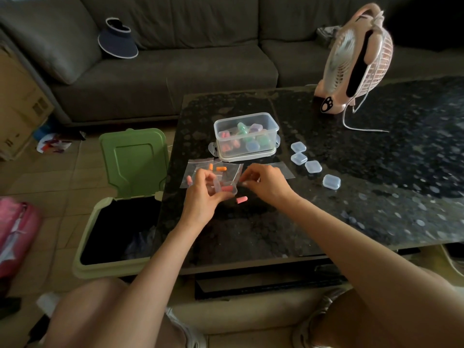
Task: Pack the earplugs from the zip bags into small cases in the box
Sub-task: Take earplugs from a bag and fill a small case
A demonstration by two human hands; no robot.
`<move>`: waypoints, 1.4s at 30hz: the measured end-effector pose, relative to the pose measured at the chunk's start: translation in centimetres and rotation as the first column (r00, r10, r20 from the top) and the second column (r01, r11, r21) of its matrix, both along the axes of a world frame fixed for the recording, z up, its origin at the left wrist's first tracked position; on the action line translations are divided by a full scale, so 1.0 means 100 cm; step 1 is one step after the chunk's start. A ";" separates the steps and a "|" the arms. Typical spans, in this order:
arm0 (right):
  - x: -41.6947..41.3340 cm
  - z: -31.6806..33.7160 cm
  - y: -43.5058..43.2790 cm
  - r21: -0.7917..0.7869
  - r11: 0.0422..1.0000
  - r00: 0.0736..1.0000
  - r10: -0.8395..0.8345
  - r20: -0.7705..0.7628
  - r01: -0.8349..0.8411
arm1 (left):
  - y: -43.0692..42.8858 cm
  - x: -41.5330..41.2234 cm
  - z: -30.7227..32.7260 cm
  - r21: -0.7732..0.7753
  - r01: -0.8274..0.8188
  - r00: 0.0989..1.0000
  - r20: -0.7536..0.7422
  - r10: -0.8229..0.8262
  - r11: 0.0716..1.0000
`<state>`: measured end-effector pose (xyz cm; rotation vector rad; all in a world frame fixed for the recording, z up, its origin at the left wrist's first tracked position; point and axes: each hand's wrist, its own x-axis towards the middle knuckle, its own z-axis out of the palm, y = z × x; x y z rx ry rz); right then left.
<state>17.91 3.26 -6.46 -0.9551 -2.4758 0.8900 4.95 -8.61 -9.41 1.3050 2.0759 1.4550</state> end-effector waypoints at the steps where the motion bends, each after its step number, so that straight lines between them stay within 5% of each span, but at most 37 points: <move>1: 0.001 -0.002 0.001 0.008 1.000 0.997 0.010 0.077 -0.011 | 0.000 -0.002 -0.003 -0.006 -0.010 1.000 -0.014 0.010 1.000; 4: 0.002 -0.011 -0.002 0.053 0.994 0.951 0.079 0.298 -0.099 | 0.001 -0.004 -0.008 -0.034 -0.013 0.999 -0.051 0.011 0.999; 8: 0.001 -0.014 -0.003 0.131 0.987 0.945 0.044 0.324 -0.091 | 0.002 -0.005 -0.010 -0.055 -0.005 0.999 -0.042 0.003 0.998; 12: 0.002 -0.002 0.003 0.059 0.995 0.989 -0.087 0.115 0.081 | 0.002 -0.002 -0.010 -0.071 -0.016 0.996 -0.084 0.010 0.997; 15: 0.002 0.011 0.000 -0.001 0.999 0.996 -0.045 -0.078 0.045 | 0.001 0.000 -0.008 -0.088 -0.010 0.993 -0.118 0.000 0.996; 22: 0.000 0.002 -0.008 0.152 0.982 0.990 0.094 0.110 -0.110 | 0.000 0.010 -0.004 -0.064 0.033 0.988 -0.149 -0.042 0.997; 42: 0.003 0.005 -0.005 0.019 0.996 0.993 0.085 0.079 -0.086 | -0.001 0.012 0.004 -0.094 0.020 0.995 -0.097 -0.029 0.995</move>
